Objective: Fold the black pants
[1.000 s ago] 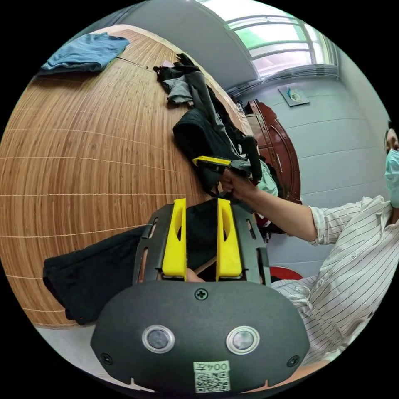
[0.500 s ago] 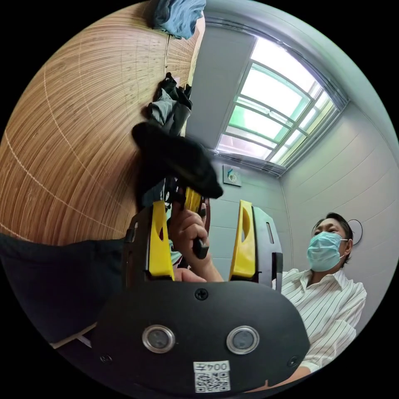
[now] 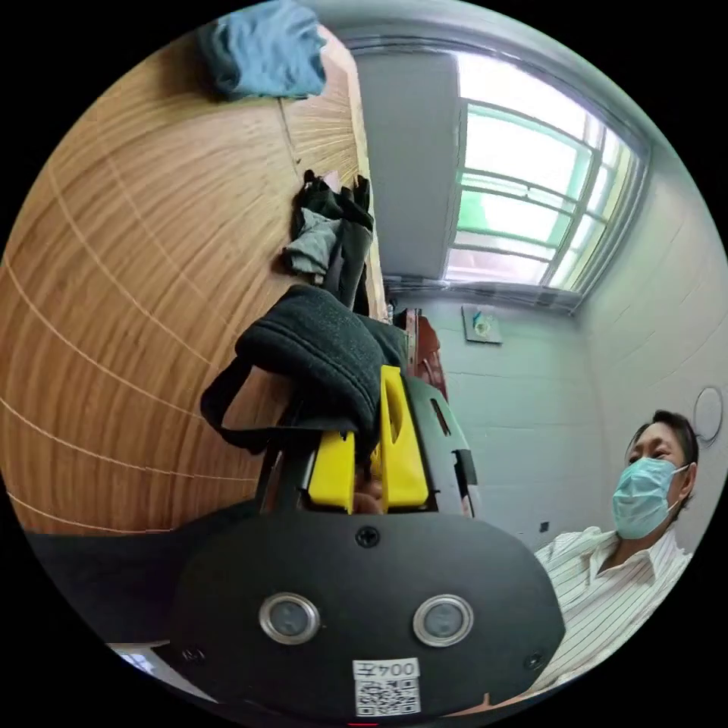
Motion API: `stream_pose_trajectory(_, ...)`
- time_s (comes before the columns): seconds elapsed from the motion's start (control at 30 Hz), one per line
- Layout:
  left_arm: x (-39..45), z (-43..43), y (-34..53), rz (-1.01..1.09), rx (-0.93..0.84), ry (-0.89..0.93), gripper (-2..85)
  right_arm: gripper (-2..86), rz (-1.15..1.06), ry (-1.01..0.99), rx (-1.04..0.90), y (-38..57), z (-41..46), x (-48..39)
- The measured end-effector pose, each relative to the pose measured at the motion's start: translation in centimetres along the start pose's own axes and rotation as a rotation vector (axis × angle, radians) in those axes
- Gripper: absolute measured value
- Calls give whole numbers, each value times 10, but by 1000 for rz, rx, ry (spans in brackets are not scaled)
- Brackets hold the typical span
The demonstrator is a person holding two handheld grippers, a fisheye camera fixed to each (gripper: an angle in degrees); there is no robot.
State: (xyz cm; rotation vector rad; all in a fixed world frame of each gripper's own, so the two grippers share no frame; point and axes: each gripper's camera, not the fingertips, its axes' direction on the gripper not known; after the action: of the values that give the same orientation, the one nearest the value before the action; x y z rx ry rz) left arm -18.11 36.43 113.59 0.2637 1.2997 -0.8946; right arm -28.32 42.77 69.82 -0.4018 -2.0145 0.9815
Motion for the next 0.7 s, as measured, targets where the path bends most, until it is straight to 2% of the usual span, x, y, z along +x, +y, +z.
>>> stream_pose_trajectory(0.13,31,-37,-58,219,-119,-195,69,64,-65,117,-158,15,4,-9)
stream_pose_trajectory(0.27,41,-45,-114,443,-347,-456,77,68,-91,267,-256,37,-10,-8)
stream_pose_trajectory(0.3,33,-40,-123,448,-411,-552,78,68,-96,287,-270,40,-13,-8)
stream_pose_trajectory(0.4,7,-41,-137,341,-442,-643,70,68,-156,460,-356,53,-26,-14)
stream_pose_trajectory(0.5,12,-55,-131,289,-302,-623,55,75,-254,701,-378,64,-46,-37)
stream_pose_trajectory(0.57,32,-50,-116,316,-238,-579,46,76,-373,1043,-298,69,-71,-67)
stream_pose_trajectory(0.6,50,-36,-101,359,-234,-576,37,73,-390,1148,-263,69,-78,-73)
stream_pose_trajectory(0.67,81,-3,-68,435,-253,-573,27,63,-438,1503,-111,66,-114,-96)
stream_pose_trajectory(0.7,101,25,-39,484,-291,-579,22,61,-423,1570,-80,64,-123,-99)
